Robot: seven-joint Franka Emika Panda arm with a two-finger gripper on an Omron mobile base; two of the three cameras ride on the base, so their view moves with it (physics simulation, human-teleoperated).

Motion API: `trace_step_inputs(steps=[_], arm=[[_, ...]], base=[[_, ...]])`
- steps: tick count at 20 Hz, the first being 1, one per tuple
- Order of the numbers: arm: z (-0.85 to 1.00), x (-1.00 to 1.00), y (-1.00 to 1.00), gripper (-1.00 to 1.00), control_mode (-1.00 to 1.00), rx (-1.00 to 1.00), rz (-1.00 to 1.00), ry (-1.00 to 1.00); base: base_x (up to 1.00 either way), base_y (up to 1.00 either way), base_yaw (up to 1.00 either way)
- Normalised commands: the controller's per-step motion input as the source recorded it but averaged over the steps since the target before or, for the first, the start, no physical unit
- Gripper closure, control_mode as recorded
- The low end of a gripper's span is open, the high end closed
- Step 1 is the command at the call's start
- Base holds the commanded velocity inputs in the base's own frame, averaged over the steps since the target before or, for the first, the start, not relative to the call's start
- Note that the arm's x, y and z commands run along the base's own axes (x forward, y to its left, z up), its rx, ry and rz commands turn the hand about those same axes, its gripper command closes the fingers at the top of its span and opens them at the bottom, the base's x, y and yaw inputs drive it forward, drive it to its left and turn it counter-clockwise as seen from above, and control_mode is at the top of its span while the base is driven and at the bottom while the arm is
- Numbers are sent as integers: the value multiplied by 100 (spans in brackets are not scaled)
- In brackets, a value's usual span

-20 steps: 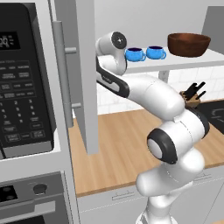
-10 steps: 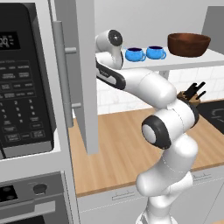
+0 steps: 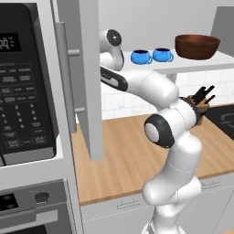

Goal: Gather all objects into one cabinet and sort the glasses and bowls to opposite sides.

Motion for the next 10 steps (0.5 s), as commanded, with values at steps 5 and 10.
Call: trace_step_inputs(steps=[5, 10], arm=[[-1, 18, 15, 100, -100, 0, 0, 0], [-6, 12, 8, -100, -100, 0, 0, 0]], base=[[0, 0, 0], [0, 0, 0]])
